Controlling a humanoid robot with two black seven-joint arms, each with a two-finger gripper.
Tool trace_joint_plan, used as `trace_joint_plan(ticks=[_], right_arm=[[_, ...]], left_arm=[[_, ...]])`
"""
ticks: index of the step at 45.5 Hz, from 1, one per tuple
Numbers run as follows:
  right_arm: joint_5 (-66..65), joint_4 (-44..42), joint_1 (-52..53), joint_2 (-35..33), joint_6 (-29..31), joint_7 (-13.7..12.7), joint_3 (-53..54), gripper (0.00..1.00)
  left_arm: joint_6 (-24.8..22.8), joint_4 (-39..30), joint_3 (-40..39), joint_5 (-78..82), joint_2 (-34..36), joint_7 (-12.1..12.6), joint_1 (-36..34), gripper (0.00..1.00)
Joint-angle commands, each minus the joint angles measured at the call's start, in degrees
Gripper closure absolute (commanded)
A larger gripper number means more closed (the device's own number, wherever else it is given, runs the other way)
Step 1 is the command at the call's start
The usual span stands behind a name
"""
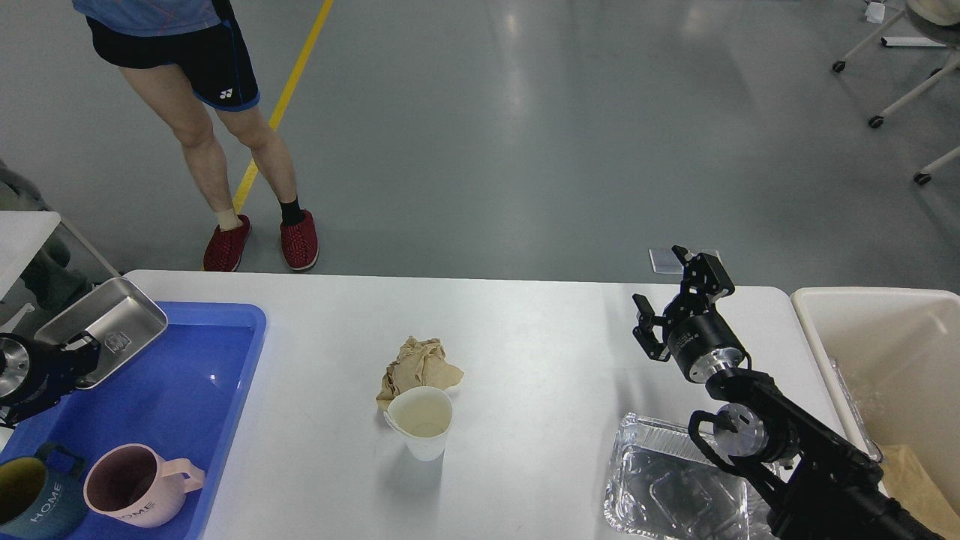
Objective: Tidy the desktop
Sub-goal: 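Lower the steel tray into the blue tray and open the left gripper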
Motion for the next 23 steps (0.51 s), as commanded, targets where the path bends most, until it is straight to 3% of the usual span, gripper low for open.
trace_joint_plan(ticks=[1, 23], right_arm=[[0.0, 0.0, 0.0, -0.1, 0.0, 0.0, 0.0, 0.00], [0.0, -0.3, -0.3, -0.1, 0.1, 0.0, -0.2, 0.00]], left_arm=[[0.2, 3.9, 0.0, -0.1, -3.9, 0.0, 1.0, 0.98], [2.1, 6.8, 0.1, 0.0, -8.4, 0.0, 2.1, 0.92]])
